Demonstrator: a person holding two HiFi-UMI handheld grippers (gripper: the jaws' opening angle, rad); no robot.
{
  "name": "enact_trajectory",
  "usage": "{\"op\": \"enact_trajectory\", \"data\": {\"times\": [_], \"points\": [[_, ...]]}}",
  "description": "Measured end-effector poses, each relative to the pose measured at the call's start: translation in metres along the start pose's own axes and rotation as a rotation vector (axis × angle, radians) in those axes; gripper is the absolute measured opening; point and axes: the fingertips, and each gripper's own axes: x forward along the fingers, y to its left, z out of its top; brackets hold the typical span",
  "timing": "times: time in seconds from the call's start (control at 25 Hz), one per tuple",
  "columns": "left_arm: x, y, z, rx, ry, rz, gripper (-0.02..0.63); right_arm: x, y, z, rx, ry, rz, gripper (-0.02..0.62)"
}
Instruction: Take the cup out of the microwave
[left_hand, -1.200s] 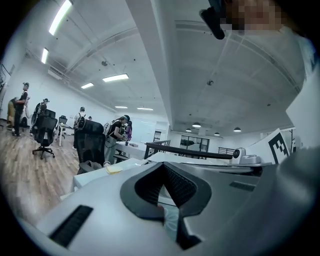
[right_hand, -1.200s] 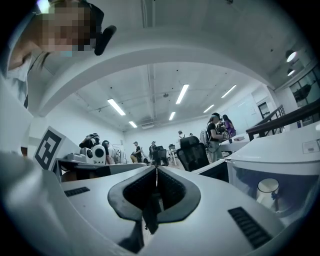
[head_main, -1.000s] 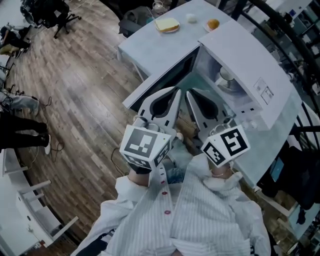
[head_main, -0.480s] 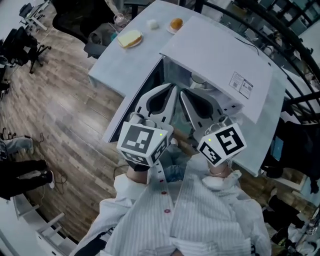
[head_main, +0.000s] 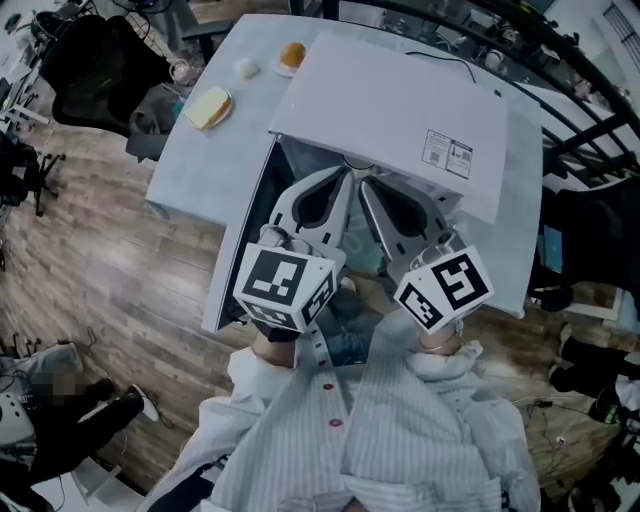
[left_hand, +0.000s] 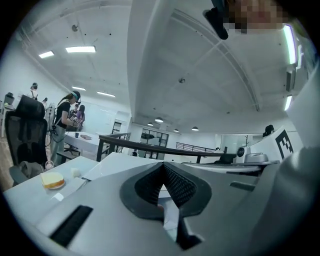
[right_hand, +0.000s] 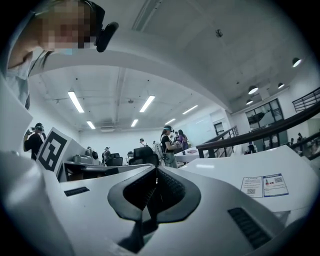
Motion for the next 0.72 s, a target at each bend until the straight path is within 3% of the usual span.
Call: {"op": "enact_trajectory", "data": {"times": [0.36,0.72], "points": [[0.025,-0.017,-0.006,-0.004,0.027,-0.123,0.008,-0.021,-0.026,-0.001,0.020,-0.025,-0.153,0.035],[0.036,-0.021,-0.026,0.010,0.066,-0.151,0.006,-0.029,-0.040,-0.010,-0.004,-0.025,-0.213,0.035]]}}
